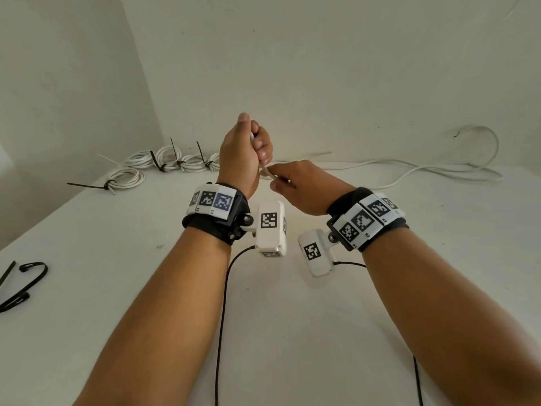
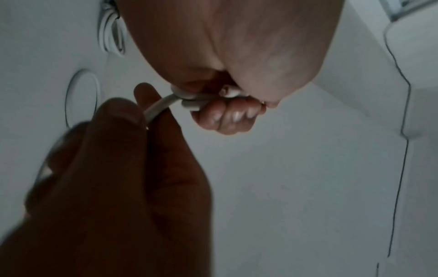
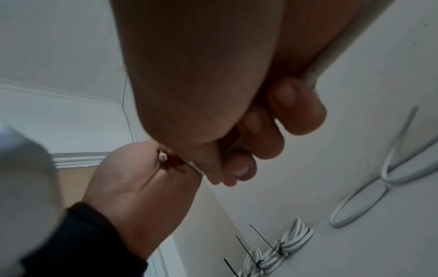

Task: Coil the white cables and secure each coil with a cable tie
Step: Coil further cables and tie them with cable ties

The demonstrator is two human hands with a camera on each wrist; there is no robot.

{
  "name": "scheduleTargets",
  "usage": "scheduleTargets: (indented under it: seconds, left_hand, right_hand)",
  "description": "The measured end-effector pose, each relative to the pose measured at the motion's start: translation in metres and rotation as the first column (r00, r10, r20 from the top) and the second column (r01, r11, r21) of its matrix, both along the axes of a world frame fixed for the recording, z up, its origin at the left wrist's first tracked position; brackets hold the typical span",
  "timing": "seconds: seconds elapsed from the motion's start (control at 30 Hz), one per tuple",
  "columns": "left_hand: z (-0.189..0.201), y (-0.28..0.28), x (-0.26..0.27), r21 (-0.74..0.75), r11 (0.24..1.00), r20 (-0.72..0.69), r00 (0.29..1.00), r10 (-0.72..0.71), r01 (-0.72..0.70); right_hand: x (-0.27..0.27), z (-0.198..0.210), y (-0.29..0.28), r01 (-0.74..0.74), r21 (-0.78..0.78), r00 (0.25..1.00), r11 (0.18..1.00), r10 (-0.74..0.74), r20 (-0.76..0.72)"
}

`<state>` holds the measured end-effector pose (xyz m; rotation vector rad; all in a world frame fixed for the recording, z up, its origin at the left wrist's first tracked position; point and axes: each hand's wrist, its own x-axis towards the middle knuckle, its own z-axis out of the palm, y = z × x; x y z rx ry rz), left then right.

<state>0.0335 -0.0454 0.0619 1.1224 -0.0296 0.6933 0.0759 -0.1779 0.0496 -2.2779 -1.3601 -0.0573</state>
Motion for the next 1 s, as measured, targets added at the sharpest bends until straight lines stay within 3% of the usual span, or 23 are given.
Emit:
scheduleTargets:
  seconds: [0.07,0.17,0.3,0.43,0.57,0.73,0.87,1.0]
  left_hand:
    - [-0.007,-0.001,0.000,0.185,0.977,-0.039,0.993,0.114,-0.105]
    - [-0.021,-0.001,0.001,0.451,0.874,-0.075,0.968,0.241,-0.182]
    - [-0.032,0.003,0.004,0.664,0.715,-0.090,0.926,0.366,-0.218]
    - [-0.040,0.006,0.005,0.768,0.627,-0.158,0.911,0.381,-0.128]
    - [-0.041,0.004,0.001,0.768,0.638,-0.266,0.931,0.251,0.047]
    - [-0.035,-0.003,-0.007,0.693,0.673,-0.410,0.909,0.073,0.258]
    - [-0.032,-0.006,-0.004,0.531,0.777,-0.501,0.865,-0.034,0.338]
    - [-0.027,-0.006,-0.005,0.344,0.840,-0.469,0.852,-0.234,0.419]
  right_hand:
    - [-0.001,0.002,-0.002,0.010,-0.066,0.999,0.998,-0.007,0.047]
    - [-0.003,0.005,-0.002,0.005,-0.136,0.995,0.991,0.008,0.097]
    - [-0.006,0.008,-0.001,-0.005,-0.176,0.989,0.984,0.030,0.144]
    - [-0.003,0.013,-0.004,0.020,-0.175,0.989,0.984,0.006,0.146]
    - [-0.002,0.021,-0.012,0.040,-0.161,0.985,0.986,-0.012,0.172]
    - [0.007,0.031,-0.023,0.077,0.002,0.981,0.997,-0.076,0.179]
    - [0.013,0.036,-0.032,0.038,0.170,0.986,0.985,-0.064,0.151]
    - [0.020,0.037,-0.041,-0.015,0.325,0.991,0.946,-0.028,0.129]
